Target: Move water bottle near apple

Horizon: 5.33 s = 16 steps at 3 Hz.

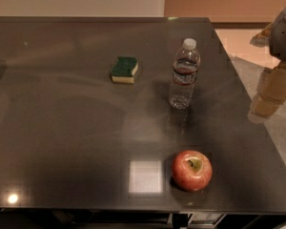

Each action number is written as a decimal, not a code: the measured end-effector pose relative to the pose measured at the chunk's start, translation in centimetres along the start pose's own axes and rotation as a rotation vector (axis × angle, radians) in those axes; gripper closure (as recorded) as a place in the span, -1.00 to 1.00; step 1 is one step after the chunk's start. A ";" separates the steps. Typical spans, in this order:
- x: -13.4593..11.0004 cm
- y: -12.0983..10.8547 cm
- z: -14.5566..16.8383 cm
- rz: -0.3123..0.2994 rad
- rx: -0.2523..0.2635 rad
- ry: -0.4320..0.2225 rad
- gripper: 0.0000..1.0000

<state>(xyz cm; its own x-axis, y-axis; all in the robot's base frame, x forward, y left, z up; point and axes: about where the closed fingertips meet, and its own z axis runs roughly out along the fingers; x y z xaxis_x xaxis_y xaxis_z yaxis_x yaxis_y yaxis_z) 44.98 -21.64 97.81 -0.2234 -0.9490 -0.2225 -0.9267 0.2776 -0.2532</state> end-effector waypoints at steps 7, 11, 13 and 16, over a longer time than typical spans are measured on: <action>-9.1 -7.4 8.5 0.100 -0.100 -0.499 -1.00; -11.5 -7.2 8.6 0.068 -0.147 -0.617 0.28; -9.2 -6.0 6.1 -0.043 -0.186 -0.664 1.00; -6.2 -0.5 3.7 -0.276 -0.303 -0.745 1.00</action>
Offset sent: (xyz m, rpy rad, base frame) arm 0.0834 -0.0068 0.0050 0.1094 -0.0856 -0.0244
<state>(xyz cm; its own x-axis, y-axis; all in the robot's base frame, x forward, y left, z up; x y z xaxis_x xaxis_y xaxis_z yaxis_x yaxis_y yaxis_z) 47.91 -15.34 95.87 0.1814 -0.6012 -0.7782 -0.9833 -0.1025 -0.1501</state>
